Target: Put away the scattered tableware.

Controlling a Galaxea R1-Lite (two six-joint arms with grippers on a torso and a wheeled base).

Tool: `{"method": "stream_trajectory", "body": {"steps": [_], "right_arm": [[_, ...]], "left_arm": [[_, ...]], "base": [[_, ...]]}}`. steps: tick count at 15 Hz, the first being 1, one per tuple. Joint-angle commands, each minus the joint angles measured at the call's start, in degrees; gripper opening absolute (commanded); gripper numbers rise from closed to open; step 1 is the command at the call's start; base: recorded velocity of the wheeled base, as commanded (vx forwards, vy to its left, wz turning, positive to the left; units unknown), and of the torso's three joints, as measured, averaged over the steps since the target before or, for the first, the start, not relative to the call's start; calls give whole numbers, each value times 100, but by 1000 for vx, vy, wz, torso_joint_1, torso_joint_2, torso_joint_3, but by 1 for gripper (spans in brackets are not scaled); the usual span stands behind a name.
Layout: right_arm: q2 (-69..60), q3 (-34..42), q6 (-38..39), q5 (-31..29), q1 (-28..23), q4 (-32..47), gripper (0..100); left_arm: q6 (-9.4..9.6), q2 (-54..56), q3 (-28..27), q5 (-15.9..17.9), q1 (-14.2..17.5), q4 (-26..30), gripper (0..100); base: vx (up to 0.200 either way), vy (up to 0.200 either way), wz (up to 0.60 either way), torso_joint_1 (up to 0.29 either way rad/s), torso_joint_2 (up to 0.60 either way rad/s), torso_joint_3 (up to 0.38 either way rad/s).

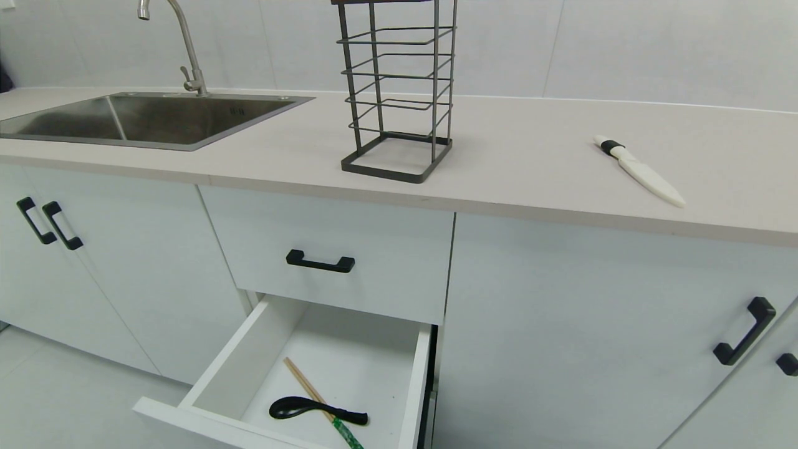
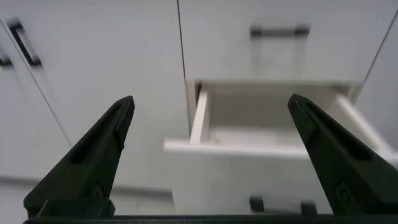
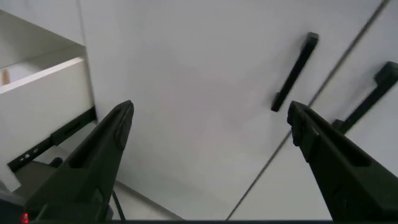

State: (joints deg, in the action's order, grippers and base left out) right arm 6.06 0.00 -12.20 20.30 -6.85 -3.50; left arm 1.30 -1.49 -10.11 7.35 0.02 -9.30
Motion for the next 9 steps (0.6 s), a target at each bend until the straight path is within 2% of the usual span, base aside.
{"method": "stream_trajectory", "body": {"steps": [1,4,6,7,8,9], "right_arm": [[36,0,7,44,8,7,100],[27,0,-45,168,0,-125,100],[62,-316,-10,185,-9,-749,100],[264,-870,-19,220,26,-784,100],[291,-905,-19,229,35,-784,100],[774,-1415,-28,299,386,-784,100]], "left_arm": [[-122,-581,-1116,293,-11,253,100],[-95,-590,-844,1075,42,1563,100],[-78,-783,-703,1427,42,1818,100],[-69,-924,-642,1629,6,1818,100],[-69,-932,-642,1647,6,1818,100],[-78,-1178,-519,1875,-2,1827,100]], "base": [[0,0,0,0,0,0],[0,0,0,0,0,0],[0,0,0,0,0,0],[0,0,0,0,0,0],[0,0,0,0,0,0],[0,0,0,0,0,0]]}}
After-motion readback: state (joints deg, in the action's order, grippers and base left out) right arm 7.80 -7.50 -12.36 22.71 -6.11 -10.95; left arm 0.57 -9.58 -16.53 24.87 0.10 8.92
